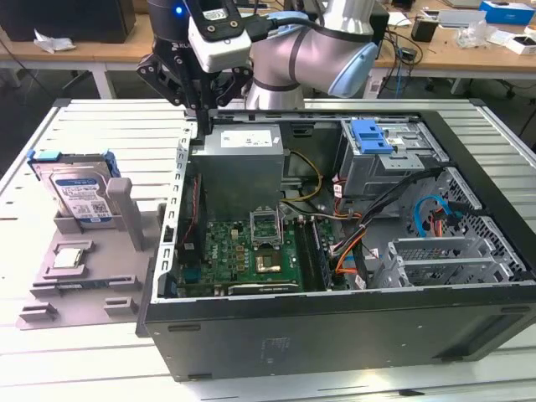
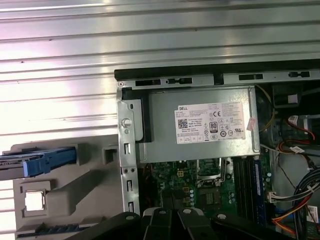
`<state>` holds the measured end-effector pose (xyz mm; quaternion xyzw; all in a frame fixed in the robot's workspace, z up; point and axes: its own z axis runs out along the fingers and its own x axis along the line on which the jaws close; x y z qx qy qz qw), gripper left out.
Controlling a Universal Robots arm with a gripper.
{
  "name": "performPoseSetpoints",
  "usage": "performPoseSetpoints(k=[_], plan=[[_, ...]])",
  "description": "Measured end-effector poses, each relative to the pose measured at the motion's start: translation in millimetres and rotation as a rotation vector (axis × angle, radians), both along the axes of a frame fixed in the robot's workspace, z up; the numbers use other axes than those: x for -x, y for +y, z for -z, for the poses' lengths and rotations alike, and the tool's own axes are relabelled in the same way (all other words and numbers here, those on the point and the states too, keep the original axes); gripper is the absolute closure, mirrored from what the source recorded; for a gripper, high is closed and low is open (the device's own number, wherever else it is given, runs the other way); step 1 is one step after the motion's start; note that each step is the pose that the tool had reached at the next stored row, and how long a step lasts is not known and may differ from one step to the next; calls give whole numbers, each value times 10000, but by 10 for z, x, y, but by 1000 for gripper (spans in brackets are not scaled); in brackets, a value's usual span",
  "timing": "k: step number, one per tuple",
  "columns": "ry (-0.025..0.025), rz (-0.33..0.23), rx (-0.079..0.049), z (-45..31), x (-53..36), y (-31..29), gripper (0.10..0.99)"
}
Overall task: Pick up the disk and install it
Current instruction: 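Reach for the disk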
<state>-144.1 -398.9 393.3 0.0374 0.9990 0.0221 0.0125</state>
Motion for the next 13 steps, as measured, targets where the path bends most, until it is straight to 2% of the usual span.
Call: performPoseSetpoints(k=[9,13], plan=[[0,0,0,0,143,0,980],[-1,0,-1,1,181,0,980]])
